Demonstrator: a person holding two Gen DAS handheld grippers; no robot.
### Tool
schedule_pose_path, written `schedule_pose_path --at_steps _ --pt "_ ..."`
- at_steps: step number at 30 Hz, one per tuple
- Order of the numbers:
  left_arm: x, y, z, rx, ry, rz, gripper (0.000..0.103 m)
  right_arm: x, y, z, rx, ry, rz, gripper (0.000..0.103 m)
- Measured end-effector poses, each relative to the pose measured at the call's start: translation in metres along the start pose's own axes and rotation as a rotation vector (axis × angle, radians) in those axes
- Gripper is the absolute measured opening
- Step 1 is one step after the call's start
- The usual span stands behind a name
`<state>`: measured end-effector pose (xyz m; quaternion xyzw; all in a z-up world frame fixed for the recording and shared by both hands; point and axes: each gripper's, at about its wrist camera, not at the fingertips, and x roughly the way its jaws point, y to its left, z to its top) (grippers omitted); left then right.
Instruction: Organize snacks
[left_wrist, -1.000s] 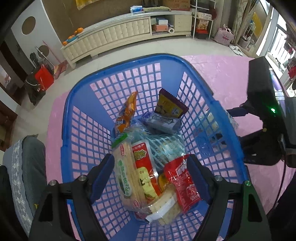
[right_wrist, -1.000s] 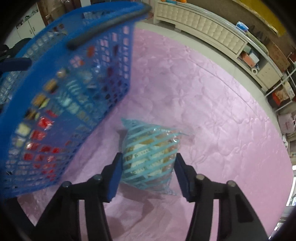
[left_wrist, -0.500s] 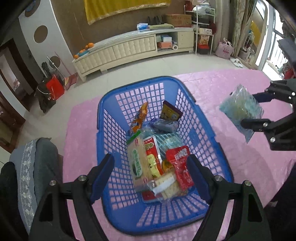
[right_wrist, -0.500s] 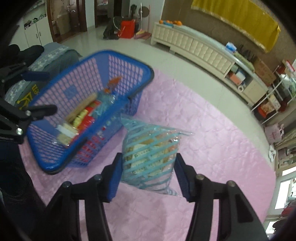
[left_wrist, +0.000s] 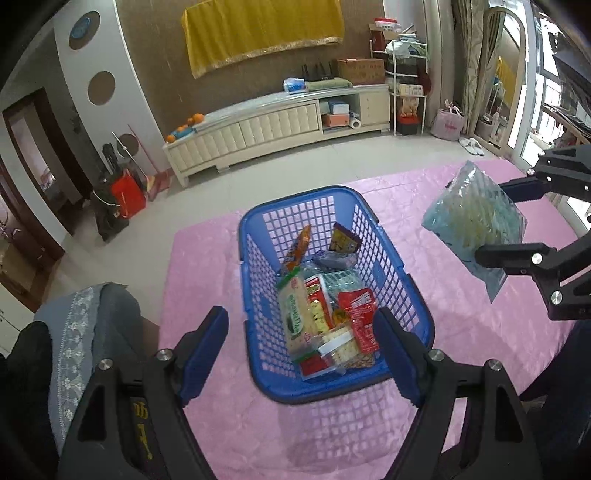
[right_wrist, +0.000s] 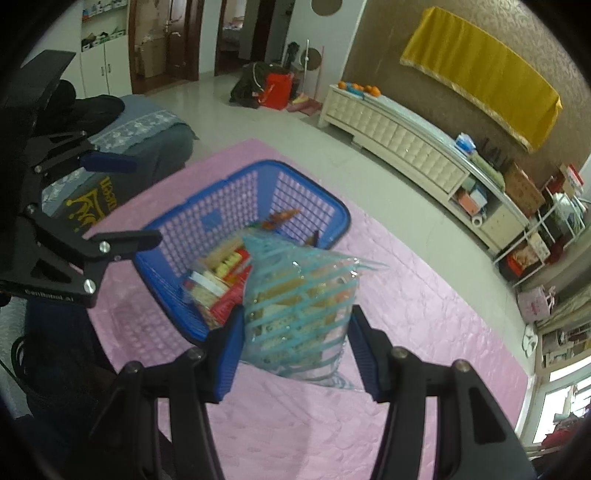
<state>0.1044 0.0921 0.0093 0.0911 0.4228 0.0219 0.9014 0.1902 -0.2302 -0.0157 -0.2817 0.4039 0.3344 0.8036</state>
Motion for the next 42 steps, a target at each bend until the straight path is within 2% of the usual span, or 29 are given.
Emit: schedule_pose_path --at_steps 4,10,15,26,31,36,38,39,42 --pt "-0.01 0.008 -0.009 -0.006 -0.015 0.018 0.079 0.002 0.014 0.009 -0.014 -0.002 0.01 0.059" --pt "-0.007 0.02 -0.018 -0.036 -0.026 0.006 0.079 0.018 0.032 0.021 -0.037 0.017 0.031 0.059" --pt "0.003 0.026 -0.023 -0.019 -0.019 0.014 0.079 0.037 0.047 0.029 -0.06 0.039 0.044 0.059" --pt "0.035 0.043 -0.032 -0.083 0.026 -0.015 0.079 0.087 0.063 0.03 -0.097 0.122 0.044 0.059" --pt "0.037 0.041 -0.038 -0.069 0.026 -0.007 0.079 0.101 0.069 0.03 -0.109 0.151 0.037 0.06" --pt "0.032 0.041 -0.04 -0.067 0.023 0.0 0.079 0.105 0.073 0.025 -0.12 0.167 0.015 0.066" --pt "0.028 0.039 -0.042 -0.07 0.017 0.0 0.079 0.1 0.074 0.023 -0.122 0.155 -0.005 0.078" --pt "0.027 0.04 -0.043 -0.071 0.014 -0.003 0.079 0.096 0.074 0.021 -0.121 0.145 -0.008 0.08" --pt "0.02 0.034 -0.046 -0.075 0.001 -0.006 0.079 0.081 0.072 0.015 -0.103 0.121 -0.001 0.082"
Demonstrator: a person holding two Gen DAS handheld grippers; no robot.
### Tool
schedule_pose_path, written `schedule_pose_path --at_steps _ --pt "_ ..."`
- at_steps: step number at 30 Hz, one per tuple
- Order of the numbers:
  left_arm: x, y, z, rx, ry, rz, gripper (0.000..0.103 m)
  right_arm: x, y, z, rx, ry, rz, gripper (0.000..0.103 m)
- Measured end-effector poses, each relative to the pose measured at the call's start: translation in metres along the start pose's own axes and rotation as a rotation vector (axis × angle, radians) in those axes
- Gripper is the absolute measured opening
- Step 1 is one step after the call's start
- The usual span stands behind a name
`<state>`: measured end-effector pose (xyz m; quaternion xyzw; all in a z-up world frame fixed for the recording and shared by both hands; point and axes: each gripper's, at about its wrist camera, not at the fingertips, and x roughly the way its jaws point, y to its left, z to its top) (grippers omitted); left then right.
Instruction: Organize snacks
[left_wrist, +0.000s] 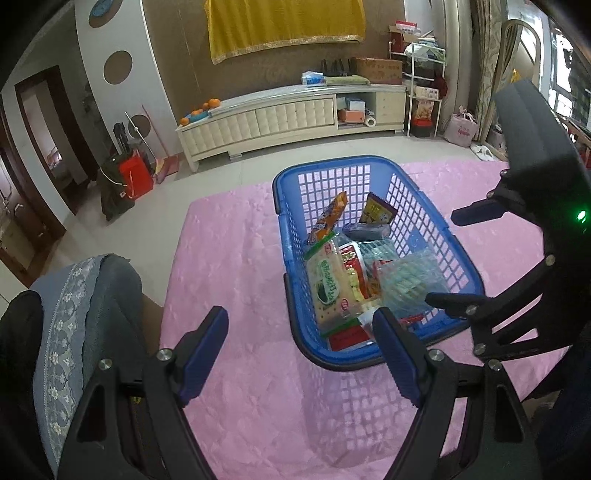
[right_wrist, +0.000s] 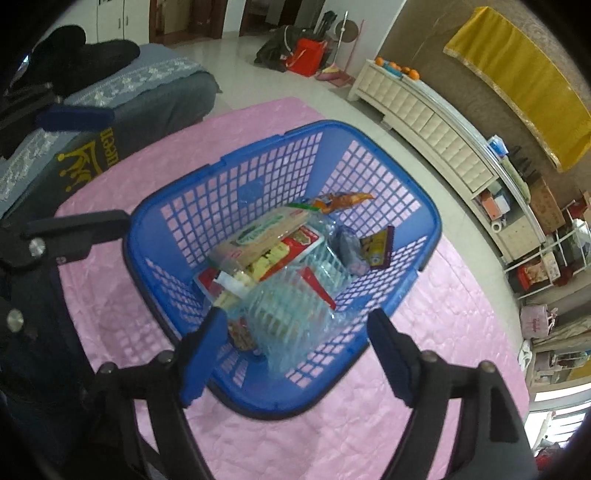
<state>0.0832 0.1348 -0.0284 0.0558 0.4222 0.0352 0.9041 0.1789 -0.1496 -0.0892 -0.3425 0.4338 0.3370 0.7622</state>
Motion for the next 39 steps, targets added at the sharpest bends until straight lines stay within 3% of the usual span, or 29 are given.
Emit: schedule_pose_path --at_steps 10,16,21,24,25,33,39 --pt "-0.048 -0.048 -0.016 0.103 -0.088 -0.029 0.079 -0.059 0.004 -0.055 0.018 -0.103 -0.037 0.082" --pt "-0.075 -0.084 -0.031 0.153 -0.157 -0.05 0.083 -0.099 -0.003 -0.1 0.111 -0.168 -0.047 0.082" --pt "-0.089 -0.11 -0.042 0.18 -0.196 -0.037 0.088 -0.122 0.0 -0.13 0.142 -0.21 -0.106 0.084" --pt "-0.096 -0.121 -0.05 0.173 -0.222 -0.051 0.1 -0.134 0.006 -0.148 0.146 -0.244 -0.151 0.095" --pt "-0.098 -0.126 -0.053 0.174 -0.229 -0.043 0.103 -0.136 0.007 -0.152 0.147 -0.252 -0.167 0.103" --pt "-0.109 -0.141 -0.069 0.089 -0.265 -0.053 0.103 -0.151 0.018 -0.185 0.239 -0.319 -0.254 0.103" --pt "-0.111 -0.145 -0.078 0.073 -0.269 -0.063 0.103 -0.156 0.017 -0.2 0.339 -0.371 -0.25 0.103"
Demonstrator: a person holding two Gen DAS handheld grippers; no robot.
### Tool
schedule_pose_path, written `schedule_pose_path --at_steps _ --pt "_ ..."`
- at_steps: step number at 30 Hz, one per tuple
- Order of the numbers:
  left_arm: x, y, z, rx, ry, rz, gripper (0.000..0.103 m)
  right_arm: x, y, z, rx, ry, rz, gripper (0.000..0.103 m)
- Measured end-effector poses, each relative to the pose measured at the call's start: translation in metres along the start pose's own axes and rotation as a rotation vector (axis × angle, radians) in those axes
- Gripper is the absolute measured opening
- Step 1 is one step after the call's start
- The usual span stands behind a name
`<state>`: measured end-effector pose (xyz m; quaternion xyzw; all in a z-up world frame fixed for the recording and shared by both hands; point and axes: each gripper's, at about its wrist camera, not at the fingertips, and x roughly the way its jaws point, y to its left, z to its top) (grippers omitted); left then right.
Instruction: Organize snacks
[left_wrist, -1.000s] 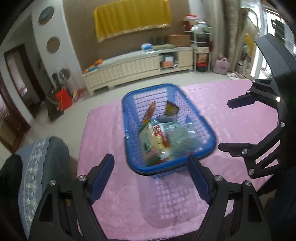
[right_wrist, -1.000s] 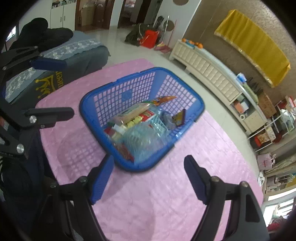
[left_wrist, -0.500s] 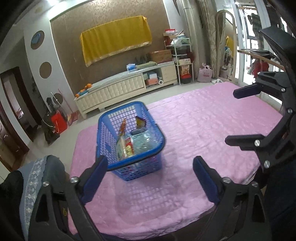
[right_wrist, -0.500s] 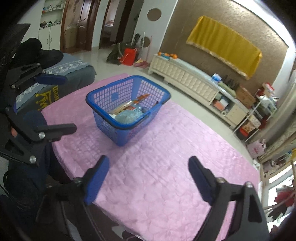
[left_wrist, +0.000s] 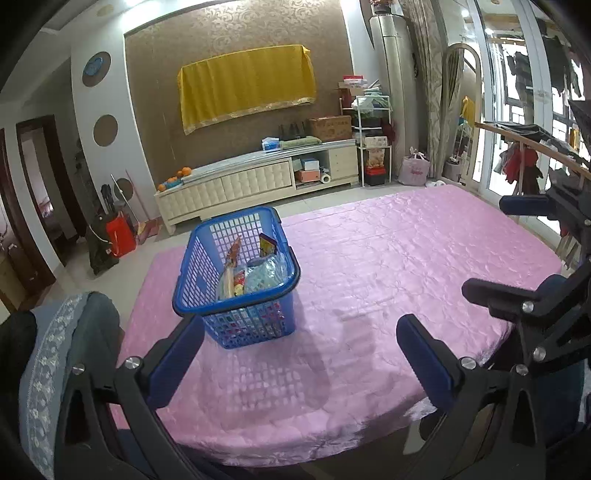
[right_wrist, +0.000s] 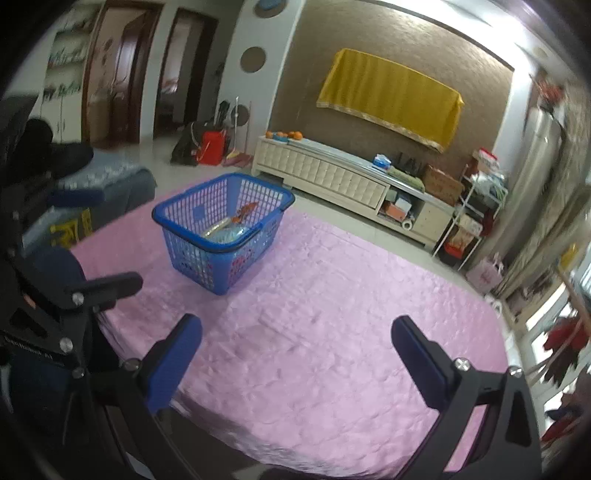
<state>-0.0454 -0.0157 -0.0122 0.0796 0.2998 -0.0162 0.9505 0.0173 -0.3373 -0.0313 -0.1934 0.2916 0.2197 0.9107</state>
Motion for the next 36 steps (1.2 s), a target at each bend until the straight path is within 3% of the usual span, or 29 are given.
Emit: schedule_pose_path --at_steps 12,36 --pt "-0.006 -0.001 -0.002 -0.005 -0.005 0.012 0.103 -0.012 -0.005 -0.001 0.062 -0.044 0.033 0.103" --pt "-0.011 -0.001 -0.003 -0.021 -0.006 0.001 0.103 -0.017 0.003 -0.001 0.083 -0.049 0.061 0.103"
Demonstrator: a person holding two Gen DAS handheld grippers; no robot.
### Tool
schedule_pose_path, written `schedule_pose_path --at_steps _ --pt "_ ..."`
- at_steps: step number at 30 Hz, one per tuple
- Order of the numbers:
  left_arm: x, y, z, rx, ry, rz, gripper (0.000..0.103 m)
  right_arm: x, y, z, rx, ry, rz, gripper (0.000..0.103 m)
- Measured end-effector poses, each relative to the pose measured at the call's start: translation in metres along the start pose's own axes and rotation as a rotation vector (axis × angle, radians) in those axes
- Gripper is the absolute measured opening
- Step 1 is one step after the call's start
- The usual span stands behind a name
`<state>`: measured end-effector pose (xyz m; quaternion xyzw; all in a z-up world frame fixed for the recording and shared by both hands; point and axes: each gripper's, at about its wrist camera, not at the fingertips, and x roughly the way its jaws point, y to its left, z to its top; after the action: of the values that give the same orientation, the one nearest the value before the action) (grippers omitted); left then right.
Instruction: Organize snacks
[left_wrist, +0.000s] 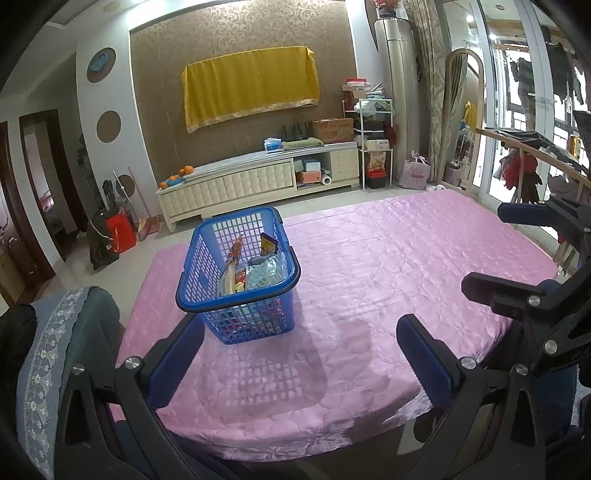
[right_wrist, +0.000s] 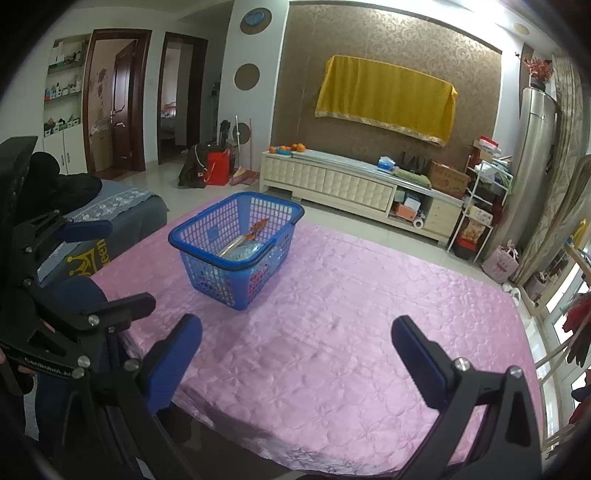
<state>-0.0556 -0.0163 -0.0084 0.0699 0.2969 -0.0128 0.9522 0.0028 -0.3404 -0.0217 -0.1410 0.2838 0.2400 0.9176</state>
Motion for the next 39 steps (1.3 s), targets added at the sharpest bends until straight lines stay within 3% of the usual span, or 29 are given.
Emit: schedule_pose_path --at_steps 39 --pt "-0.0067 -0.0019 0.0016 -0.012 0.0 -0.043 0.103 0.0015 0.0018 0.0017 0.004 0.028 0.013 0.103"
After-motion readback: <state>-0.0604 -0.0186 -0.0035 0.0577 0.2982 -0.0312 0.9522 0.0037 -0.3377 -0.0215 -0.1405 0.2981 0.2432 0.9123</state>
